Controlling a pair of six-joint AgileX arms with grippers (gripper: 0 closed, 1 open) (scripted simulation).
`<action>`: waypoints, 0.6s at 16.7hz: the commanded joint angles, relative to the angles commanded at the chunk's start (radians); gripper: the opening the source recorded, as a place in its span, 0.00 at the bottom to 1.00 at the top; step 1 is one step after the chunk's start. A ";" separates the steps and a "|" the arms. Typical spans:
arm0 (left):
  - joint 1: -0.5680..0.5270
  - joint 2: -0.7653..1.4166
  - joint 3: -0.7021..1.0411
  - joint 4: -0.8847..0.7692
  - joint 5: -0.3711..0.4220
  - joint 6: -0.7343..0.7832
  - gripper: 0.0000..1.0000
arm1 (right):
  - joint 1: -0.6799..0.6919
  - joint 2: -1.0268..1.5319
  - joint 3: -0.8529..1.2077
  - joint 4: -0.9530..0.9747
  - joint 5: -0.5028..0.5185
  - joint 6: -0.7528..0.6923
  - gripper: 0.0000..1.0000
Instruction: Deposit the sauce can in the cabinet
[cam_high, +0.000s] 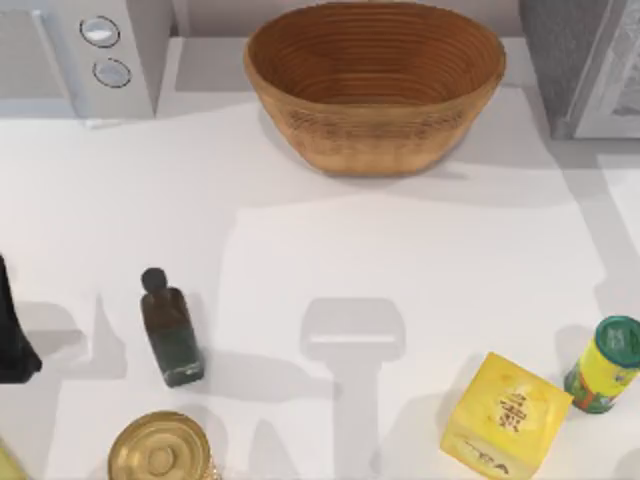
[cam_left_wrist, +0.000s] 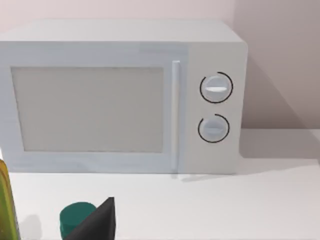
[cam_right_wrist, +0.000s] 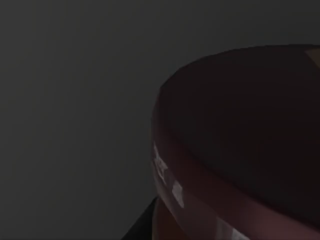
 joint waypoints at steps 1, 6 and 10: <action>0.000 0.000 0.000 0.000 0.000 0.000 1.00 | 0.000 0.000 0.000 0.000 0.000 0.000 0.00; 0.000 0.000 0.000 0.000 0.000 0.000 1.00 | 0.000 0.000 0.000 0.000 0.000 0.000 0.38; 0.000 0.000 0.000 0.000 0.000 0.000 1.00 | 0.000 0.000 0.000 0.000 0.000 0.000 0.68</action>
